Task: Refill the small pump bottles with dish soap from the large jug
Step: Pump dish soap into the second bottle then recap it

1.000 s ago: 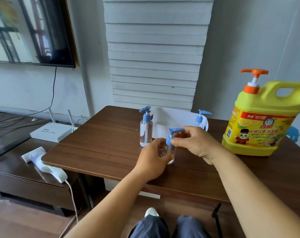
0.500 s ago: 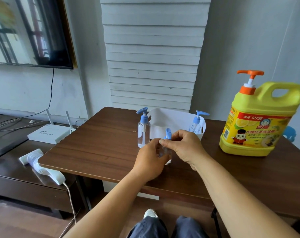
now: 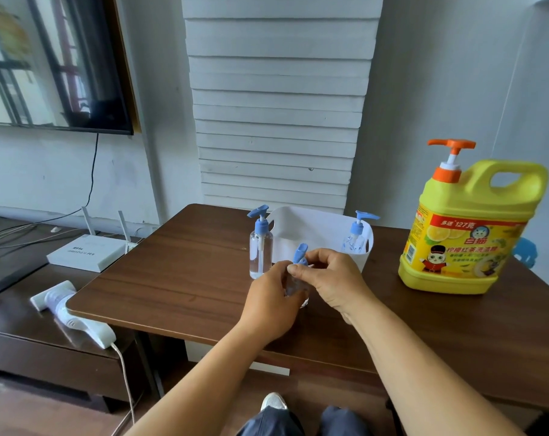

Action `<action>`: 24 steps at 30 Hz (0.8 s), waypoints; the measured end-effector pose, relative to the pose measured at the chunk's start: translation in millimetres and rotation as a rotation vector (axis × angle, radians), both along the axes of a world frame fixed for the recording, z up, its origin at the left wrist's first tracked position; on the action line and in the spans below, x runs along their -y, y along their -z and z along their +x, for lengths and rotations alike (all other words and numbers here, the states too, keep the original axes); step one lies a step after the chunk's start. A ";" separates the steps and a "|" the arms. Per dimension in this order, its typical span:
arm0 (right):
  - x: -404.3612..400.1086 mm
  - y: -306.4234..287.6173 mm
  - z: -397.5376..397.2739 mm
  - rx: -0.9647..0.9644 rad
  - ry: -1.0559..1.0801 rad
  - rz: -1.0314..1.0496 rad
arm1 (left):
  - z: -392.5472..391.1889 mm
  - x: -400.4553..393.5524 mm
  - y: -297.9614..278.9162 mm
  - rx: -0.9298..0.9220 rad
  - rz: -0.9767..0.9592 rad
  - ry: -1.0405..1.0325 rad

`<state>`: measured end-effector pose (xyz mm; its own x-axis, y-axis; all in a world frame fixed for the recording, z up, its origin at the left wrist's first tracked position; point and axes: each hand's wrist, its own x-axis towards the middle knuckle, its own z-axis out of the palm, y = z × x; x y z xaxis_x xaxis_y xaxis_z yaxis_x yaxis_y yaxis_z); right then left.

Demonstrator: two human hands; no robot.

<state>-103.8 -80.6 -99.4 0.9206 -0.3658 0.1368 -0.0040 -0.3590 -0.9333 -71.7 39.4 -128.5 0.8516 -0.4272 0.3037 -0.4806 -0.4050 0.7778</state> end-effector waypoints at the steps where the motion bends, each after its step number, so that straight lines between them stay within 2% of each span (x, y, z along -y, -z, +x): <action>1: 1.1 -0.6 -1.0 -0.012 -0.018 -0.017 | 0.1 0.3 0.0 -0.003 -0.001 -0.009; 5: 16.0 -8.3 -3.9 0.005 -0.011 -0.015 | 6.8 0.7 -0.2 0.012 -0.026 -0.145; 8: 35.9 -20.5 0.2 0.141 0.171 -0.026 | 7.0 2.3 -2.3 0.010 -0.001 -0.191; 10: 49.0 -28.1 5.9 0.193 0.285 -0.109 | 5.1 3.8 -2.5 0.007 0.002 -0.206; 12: 61.4 -34.8 13.8 0.160 0.364 -0.282 | 4.7 5.1 -2.8 -0.015 -0.028 -0.241; 15: 77.7 -42.2 26.1 0.007 0.391 -0.519 | 5.0 7.7 -3.1 -0.031 -0.050 -0.272; 19: 89.0 -43.1 38.8 -0.133 0.387 -0.618 | 6.3 10.6 -2.6 -0.023 -0.028 -0.292; 24: 99.9 -38.9 45.3 -0.066 0.448 -0.666 | 8.1 13.2 -2.6 -0.034 -0.026 -0.315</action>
